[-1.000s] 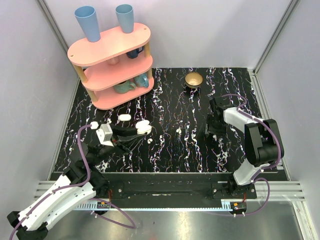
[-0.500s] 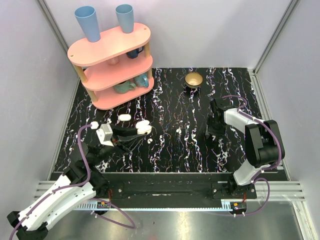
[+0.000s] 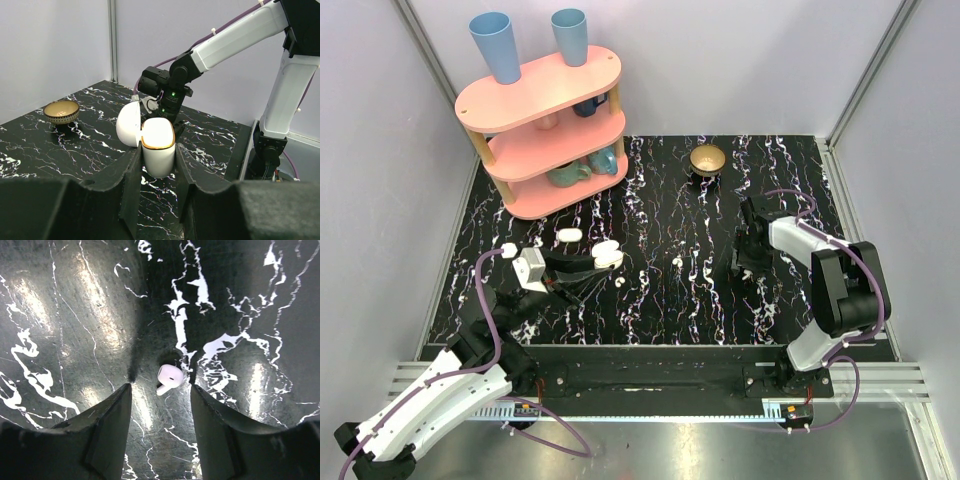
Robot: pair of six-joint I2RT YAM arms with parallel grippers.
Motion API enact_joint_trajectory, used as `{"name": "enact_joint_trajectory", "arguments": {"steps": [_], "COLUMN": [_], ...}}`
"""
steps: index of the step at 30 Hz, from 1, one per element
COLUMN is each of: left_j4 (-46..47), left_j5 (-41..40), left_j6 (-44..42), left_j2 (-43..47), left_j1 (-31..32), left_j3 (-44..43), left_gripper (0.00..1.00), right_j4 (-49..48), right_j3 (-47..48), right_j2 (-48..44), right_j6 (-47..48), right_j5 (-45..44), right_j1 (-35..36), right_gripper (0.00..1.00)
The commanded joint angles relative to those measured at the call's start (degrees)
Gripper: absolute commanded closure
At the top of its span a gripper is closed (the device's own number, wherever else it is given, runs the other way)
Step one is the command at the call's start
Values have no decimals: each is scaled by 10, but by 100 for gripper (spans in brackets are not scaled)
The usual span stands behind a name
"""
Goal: Insert the wireless bluetooth earbuds into the charging case
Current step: Pick up the right earbud from the center of the board.
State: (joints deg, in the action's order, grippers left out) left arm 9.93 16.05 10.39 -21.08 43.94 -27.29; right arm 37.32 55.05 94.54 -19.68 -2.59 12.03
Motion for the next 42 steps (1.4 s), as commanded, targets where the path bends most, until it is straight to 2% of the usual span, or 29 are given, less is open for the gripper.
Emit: {"name": "enact_joint_trajectory", "arguments": {"steps": [1, 11, 42], "left_j4": [25, 37, 25], "left_j5": [-2, 7, -3], "left_j6": [1, 6, 3], "left_j2": [1, -12, -3], "left_j1": [3, 2, 2], "left_j3": [-20, -20, -17], "left_gripper": [100, 100, 100], "right_j4": [-5, -30, -50], "right_j3": [18, 6, -21], "right_j2": [-29, -16, -11], "right_j6": [10, 11, -93], "right_j5": [-46, -43, -78], "right_j1": [-3, -3, -3], "right_gripper": [43, 46, 52]}}
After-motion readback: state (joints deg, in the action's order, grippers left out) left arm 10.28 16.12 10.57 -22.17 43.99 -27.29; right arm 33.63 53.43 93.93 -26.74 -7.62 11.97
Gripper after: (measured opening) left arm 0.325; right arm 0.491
